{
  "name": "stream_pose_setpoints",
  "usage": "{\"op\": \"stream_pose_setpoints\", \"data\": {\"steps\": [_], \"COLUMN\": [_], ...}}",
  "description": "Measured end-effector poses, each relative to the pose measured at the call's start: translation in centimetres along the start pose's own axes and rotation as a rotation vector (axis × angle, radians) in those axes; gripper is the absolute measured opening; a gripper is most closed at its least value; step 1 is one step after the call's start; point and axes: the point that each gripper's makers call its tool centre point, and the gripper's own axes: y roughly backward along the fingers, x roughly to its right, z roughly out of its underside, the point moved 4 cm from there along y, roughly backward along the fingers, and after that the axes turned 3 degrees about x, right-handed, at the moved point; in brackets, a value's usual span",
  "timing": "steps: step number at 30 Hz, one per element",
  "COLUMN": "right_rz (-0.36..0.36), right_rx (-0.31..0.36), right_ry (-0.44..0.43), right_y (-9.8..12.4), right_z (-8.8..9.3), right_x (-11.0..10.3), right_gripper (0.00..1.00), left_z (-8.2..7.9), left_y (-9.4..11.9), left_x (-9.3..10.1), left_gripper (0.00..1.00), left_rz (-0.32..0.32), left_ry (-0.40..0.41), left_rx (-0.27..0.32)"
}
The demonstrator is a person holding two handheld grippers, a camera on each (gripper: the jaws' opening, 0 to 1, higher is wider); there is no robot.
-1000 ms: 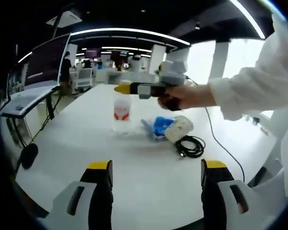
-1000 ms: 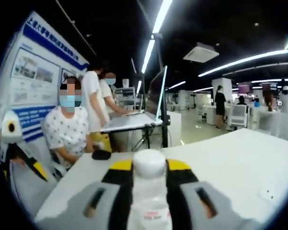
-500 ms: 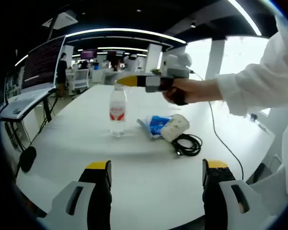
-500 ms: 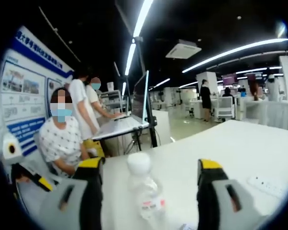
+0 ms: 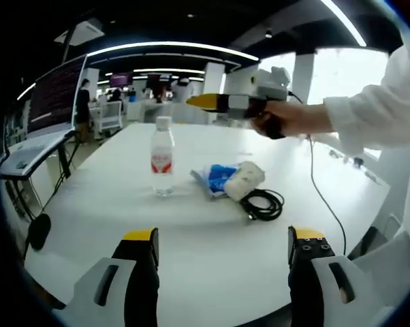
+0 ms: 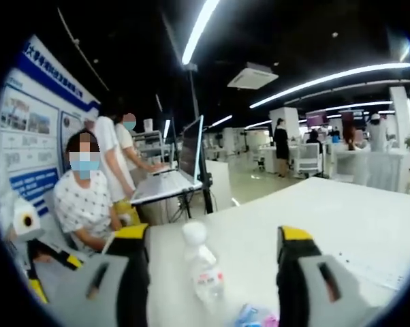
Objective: Arrange the tabletop items into an orderly group along one side of the table until the central work area is clear of visible clutter.
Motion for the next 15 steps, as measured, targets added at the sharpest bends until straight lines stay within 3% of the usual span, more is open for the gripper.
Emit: {"op": "stream_pose_setpoints", "data": {"steps": [15], "right_rz": [0.058], "right_rx": [-0.003], "right_ry": [0.004], "right_y": [4.2], "right_z": [-0.3], "right_x": [0.1], "right_gripper": [0.73], "left_z": [-0.2], "left_y": [0.1], "left_x": [0.1], "left_gripper": [0.74], "left_rz": [0.012], "left_ry": [-0.019], "left_rx": [0.009]}}
